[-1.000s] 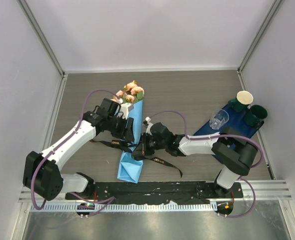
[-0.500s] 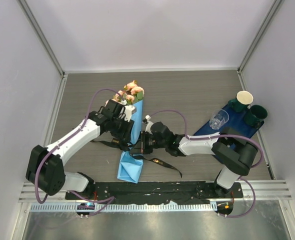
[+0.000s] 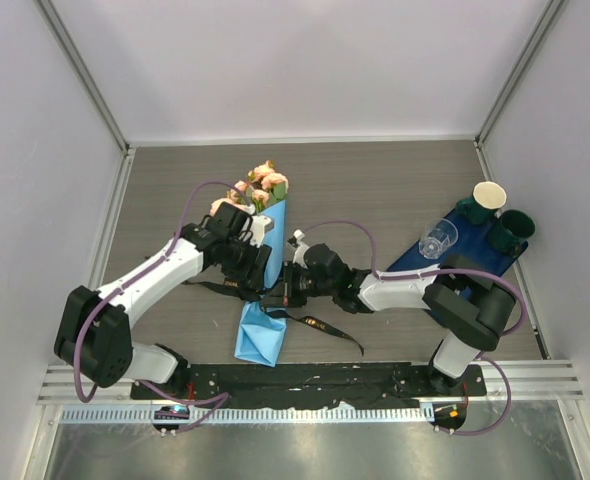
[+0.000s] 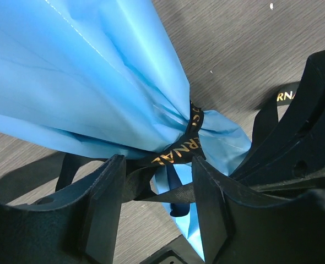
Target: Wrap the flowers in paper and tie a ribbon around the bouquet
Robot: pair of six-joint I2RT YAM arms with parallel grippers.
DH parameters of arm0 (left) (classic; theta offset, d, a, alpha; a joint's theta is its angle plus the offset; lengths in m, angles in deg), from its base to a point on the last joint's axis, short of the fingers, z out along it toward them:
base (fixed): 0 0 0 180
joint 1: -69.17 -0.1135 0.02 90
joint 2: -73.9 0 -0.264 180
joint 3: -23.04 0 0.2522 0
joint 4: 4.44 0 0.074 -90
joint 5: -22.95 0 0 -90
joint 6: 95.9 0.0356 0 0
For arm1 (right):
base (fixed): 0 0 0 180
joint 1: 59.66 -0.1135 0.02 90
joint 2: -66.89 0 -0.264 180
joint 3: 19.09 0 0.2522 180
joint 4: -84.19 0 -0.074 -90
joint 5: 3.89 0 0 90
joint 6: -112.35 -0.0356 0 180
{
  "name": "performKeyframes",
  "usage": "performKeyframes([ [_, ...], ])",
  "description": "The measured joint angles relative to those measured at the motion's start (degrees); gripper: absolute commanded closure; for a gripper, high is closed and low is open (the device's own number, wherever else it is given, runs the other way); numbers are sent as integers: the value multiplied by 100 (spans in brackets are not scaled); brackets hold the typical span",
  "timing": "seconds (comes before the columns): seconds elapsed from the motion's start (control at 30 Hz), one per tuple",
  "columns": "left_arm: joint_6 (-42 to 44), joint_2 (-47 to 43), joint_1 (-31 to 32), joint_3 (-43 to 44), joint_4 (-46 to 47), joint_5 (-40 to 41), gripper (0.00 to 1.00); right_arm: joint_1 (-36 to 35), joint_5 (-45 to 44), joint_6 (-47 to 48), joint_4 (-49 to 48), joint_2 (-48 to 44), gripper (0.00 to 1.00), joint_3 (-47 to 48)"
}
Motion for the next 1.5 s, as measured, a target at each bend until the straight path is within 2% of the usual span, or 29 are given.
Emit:
performKeyframes([
  [0.17,-90,59,2,2,-9,-31,47,2,0,-4,-4,0,100,-39],
  [0.23,-142,210,2,2,-9,-39,53,2,0,-4,-11,0,100,-55],
  [0.27,-164,308,2,2,-2,-44,56,2,0,-7,-26,0,100,-66],
  [0.3,-190,407,2,2,11,-44,65,4,0,-9,-42,0,100,-83],
  [0.47,-422,708,2,11,98,-186,88,52,-35,-46,-101,-9,100,-232],
  [0.57,-623,828,2,24,293,-391,96,105,-138,-52,-66,-50,100,-326],
  [0.67,-896,1069,2,109,553,-623,99,238,-205,-55,-22,-109,100,-380],
  [0.77,-1224,1287,2,168,870,-782,98,461,-275,-2,76,-205,100,-437],
  [0.83,-1438,1390,2,223,1047,-885,91,610,-341,98,282,-295,100,-435],
  [0.97,-1766,1486,4,479,1246,-975,72,841,-507,503,949,-544,100,-363],
  [1.03,-1829,1445,4,570,1309,-979,70,866,-553,664,1196,-632,100,-306],
  [1.17,-1939,1379,2,638,1357,-1056,86,863,-564,855,1469,-774,100,-289],
  [1.3,-1996,1381,2,638,1381,-1093,89,863,-564,929,1600,-835,100,-289],
  [1.37,-2006,1381,2,638,1401,-1104,95,863,-564,940,1652,-876,100,-289],
  [1.5,-2061,1379,2,640,1416,-1106,95,863,-566,946,1714,-979,100,-289],
])
